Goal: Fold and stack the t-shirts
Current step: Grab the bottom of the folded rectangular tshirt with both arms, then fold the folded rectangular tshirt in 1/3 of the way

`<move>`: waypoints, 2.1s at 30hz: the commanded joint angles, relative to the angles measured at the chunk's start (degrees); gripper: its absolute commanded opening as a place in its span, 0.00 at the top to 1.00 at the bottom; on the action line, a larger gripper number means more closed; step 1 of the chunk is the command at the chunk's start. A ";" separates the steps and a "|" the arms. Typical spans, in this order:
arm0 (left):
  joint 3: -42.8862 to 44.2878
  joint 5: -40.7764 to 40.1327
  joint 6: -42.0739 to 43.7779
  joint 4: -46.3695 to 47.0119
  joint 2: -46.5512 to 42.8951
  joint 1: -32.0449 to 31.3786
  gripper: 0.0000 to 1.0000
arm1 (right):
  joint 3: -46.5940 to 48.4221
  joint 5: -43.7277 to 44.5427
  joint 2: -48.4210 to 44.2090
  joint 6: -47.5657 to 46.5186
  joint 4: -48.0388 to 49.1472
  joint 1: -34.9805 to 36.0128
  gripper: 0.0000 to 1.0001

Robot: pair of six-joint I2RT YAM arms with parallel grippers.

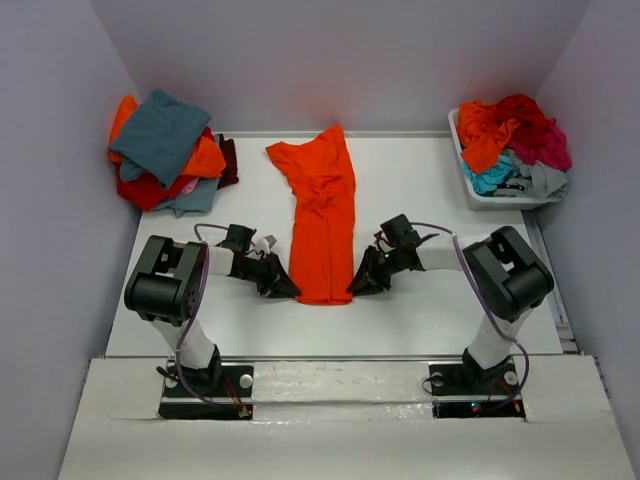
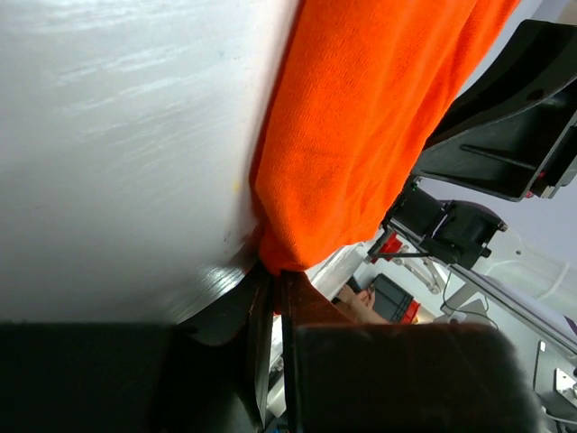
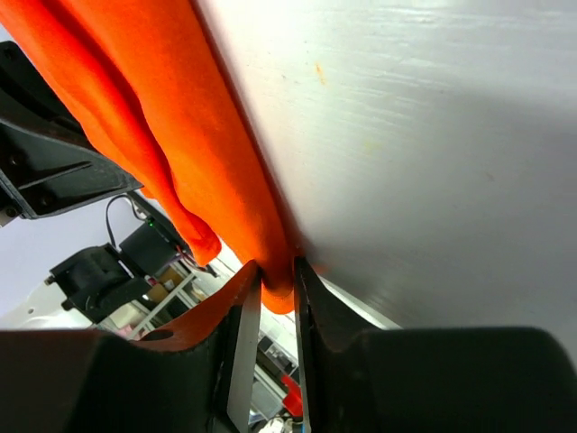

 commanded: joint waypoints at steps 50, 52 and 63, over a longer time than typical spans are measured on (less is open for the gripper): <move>0.71 -8.37 9.93 -14.37 -7.70 0.25 0.94 | 5.40 -4.59 -1.95 -7.53 -11.87 0.73 0.92; 0.35 -8.11 9.14 -16.04 -10.86 -0.89 0.94 | 6.10 -4.32 -3.36 -8.23 -14.06 0.74 0.91; 0.88 -8.64 5.46 -19.04 -20.80 -7.56 0.94 | 8.74 -4.15 -5.30 -9.99 -19.08 4.51 0.91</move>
